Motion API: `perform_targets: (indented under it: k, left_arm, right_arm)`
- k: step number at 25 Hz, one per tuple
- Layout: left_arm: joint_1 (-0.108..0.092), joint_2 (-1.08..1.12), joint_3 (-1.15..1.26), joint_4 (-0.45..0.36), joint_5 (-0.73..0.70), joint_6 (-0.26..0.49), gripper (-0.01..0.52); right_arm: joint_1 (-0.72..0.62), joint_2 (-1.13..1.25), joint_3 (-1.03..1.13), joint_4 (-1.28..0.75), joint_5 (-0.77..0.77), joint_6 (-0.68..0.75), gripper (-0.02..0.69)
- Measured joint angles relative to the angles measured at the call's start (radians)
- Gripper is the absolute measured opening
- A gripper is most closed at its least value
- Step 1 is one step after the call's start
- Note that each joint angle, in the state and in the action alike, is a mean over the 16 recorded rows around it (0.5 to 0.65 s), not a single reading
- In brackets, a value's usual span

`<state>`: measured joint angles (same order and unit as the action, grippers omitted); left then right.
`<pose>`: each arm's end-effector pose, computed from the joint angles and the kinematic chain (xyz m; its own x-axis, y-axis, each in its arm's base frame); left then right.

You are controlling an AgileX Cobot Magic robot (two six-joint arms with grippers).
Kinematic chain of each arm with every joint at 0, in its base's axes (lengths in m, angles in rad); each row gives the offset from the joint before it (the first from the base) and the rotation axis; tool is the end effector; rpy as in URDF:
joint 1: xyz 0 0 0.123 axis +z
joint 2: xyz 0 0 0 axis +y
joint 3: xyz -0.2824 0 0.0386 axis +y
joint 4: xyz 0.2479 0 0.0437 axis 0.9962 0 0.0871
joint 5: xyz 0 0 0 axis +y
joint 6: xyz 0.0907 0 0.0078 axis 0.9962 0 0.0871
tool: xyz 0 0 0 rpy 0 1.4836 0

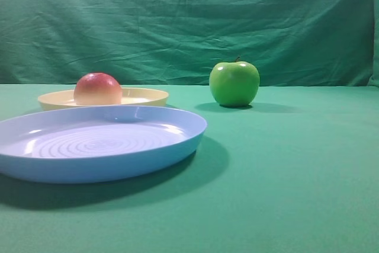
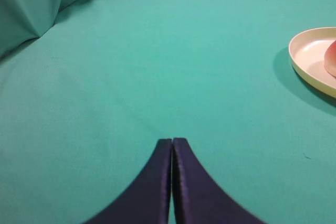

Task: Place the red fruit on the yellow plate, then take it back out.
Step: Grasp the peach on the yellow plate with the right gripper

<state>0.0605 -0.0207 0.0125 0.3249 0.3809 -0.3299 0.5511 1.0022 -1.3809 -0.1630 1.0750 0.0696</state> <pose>0.0508 0.0139 0.1775 -0.2589 -0.0424 -0.9650 -0.1813 0.9834 0.0055 0.1506 0.0773 0.4628 -0.4799 -0.3048 -0.8226 -0.4222 0.9022 -0.0880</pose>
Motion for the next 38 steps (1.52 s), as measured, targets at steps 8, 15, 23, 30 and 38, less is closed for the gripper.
perform_targets:
  k: [8,15,23,30,38]
  left_arm:
    - [0.000,0.000,0.000,0.000,0.000,0.000,0.000]
    - [0.000,0.000,0.000,0.000,0.000,0.000,0.000]
    - [0.000,0.000,0.000,0.000,0.000,0.000,0.000]
    - [0.000,0.000,0.000,0.000,0.000,0.001,0.000]
    - [0.000,0.000,0.000,0.000,0.000,0.002,0.000]
  right_arm:
    - [-0.198,-0.336,0.367,0.014,-0.169,0.001,0.000]
    - [-0.354,-0.648,0.708,0.016,-0.394,0.000,0.000]
    - [-0.450,-0.904,1.071,0.016,-0.639,0.006,0.000]
    - [-0.468,-0.998,1.285,0.017,-0.717,0.022,0.000]
    - [-0.469,-1.013,1.391,0.019,-0.701,0.049,0.000]
